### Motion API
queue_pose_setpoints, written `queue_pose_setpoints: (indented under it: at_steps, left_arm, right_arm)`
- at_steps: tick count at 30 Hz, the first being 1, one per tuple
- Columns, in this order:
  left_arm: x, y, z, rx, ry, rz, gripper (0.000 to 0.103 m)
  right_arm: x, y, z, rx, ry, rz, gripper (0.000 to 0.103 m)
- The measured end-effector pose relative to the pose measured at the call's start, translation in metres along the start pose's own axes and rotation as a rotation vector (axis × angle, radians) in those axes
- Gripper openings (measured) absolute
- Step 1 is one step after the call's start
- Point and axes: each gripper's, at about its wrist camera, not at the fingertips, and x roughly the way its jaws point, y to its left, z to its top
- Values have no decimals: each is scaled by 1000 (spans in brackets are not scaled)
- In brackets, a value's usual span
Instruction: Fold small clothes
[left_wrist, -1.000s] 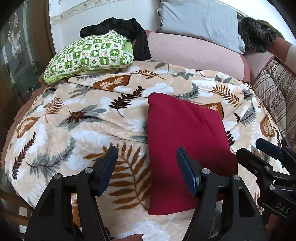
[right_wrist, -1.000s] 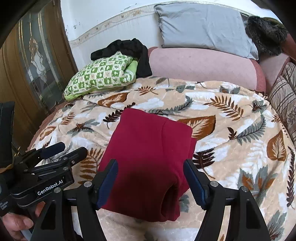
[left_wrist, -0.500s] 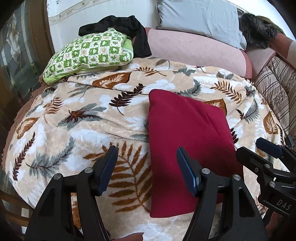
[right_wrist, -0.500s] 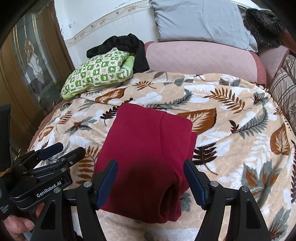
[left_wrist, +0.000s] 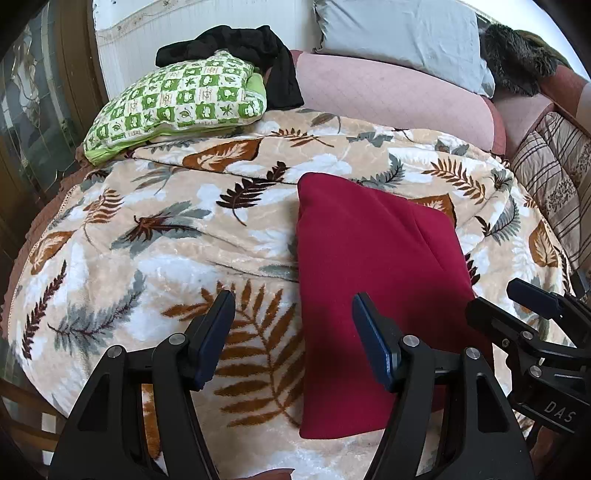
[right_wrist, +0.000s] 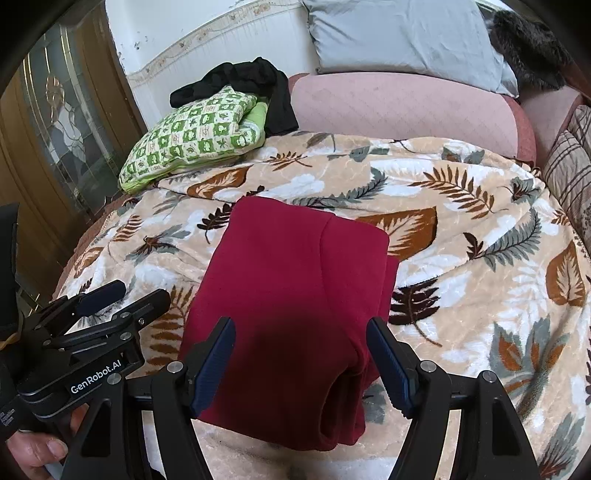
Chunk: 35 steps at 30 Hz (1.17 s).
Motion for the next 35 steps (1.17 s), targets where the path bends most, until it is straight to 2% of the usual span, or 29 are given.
queue_pose_setpoints:
  at_steps: [23, 33, 35]
  left_arm:
    - [4, -2, -1, -1, 7, -6, 66]
    - [-1, -1, 1, 36, -54, -2, 66]
    - [0, 1, 2, 35, -46, -8, 66]
  right_arm:
    - [8, 2, -1, 0, 13, 4, 71]
    - [10, 4, 1, -11, 25, 12, 71]
    - [11, 4, 1, -11, 26, 14, 71]
